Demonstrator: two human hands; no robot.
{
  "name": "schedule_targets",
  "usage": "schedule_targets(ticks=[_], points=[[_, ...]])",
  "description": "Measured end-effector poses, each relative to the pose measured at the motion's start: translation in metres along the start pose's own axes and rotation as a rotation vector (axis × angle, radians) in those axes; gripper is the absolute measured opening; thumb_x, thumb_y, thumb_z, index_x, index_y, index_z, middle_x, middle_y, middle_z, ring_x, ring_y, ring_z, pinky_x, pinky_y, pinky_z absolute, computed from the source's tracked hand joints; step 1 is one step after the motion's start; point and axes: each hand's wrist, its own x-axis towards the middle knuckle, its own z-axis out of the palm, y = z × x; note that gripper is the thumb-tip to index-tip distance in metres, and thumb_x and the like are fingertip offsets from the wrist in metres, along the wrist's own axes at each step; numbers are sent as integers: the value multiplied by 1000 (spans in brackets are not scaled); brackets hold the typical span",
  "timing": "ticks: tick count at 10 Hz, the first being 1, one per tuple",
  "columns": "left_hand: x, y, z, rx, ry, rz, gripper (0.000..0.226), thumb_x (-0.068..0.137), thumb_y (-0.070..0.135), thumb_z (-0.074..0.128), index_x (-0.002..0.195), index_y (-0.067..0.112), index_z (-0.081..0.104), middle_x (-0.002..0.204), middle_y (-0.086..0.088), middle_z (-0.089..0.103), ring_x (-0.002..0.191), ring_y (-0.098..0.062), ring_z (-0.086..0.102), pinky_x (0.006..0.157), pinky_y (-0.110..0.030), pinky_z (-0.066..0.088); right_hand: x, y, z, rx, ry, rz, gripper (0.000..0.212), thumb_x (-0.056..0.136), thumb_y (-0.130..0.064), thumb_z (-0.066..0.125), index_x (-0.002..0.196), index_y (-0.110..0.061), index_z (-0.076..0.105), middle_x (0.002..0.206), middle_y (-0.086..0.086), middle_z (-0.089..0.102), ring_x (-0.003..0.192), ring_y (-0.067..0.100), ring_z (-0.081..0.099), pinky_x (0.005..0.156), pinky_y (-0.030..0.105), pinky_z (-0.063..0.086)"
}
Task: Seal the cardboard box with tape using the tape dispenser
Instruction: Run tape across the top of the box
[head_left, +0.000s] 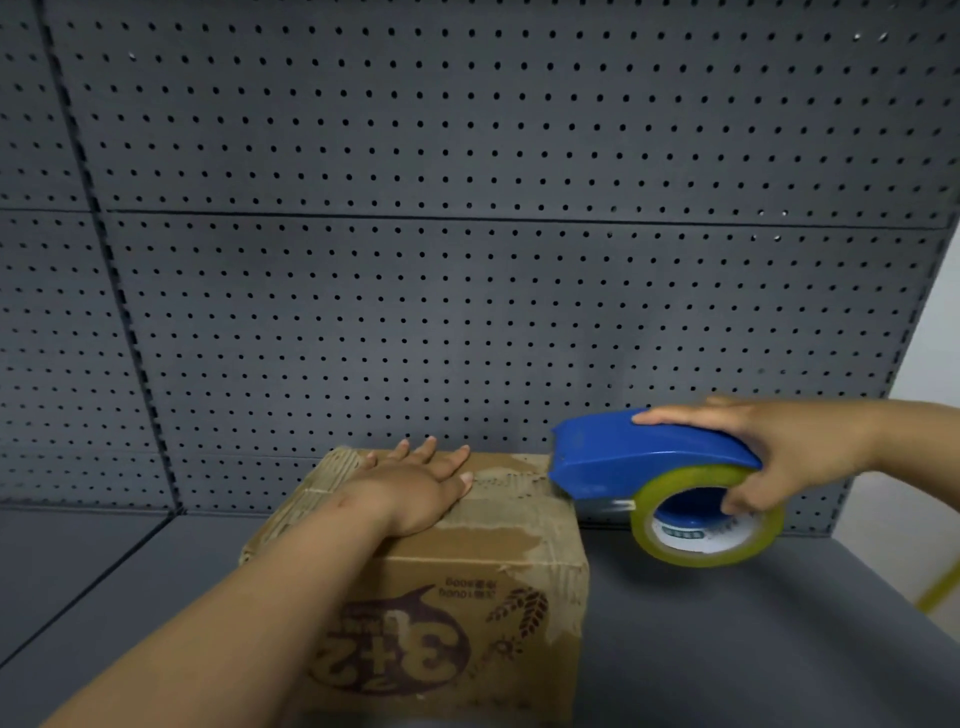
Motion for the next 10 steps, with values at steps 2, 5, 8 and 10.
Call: schedule_targets(ticks=[2,5,8,10], points=[[-2,2,1,2,-5,-6,56,93,58,12,146,46,1,160,5,-8,148,-22,-8,119,-46,-1,-26,27,10,67,6,16,90,64,-41,72,123,-74,13,129,-18,40,115,2,47,95,25,46],[-6,5,0,6,-13,-17,55,94,58,13,146,46,0,160,6,-7,148,-21,-8,118,-46,-1,-33,30,18,31,-33,61,90,63,-37,71,119,-78,14,118,-17,45,102,11,56,86,27,51],[-5,4,0,31,-7,-8,56,93,58,11,146,46,-1,161,5,-7,148,-23,-5,119,-46,1,-14,-22,-11,-140,-144,140,80,70,-18,65,107,-80,30,100,-13,42,87,16,58,64,18,50],[-7,5,-1,37,-6,-1,56,93,57,11,146,46,-2,161,4,-7,148,-23,-5,118,-46,1,3,-47,-33,-147,-175,158,76,71,-9,64,106,-73,40,99,-6,47,78,17,55,68,27,50]])
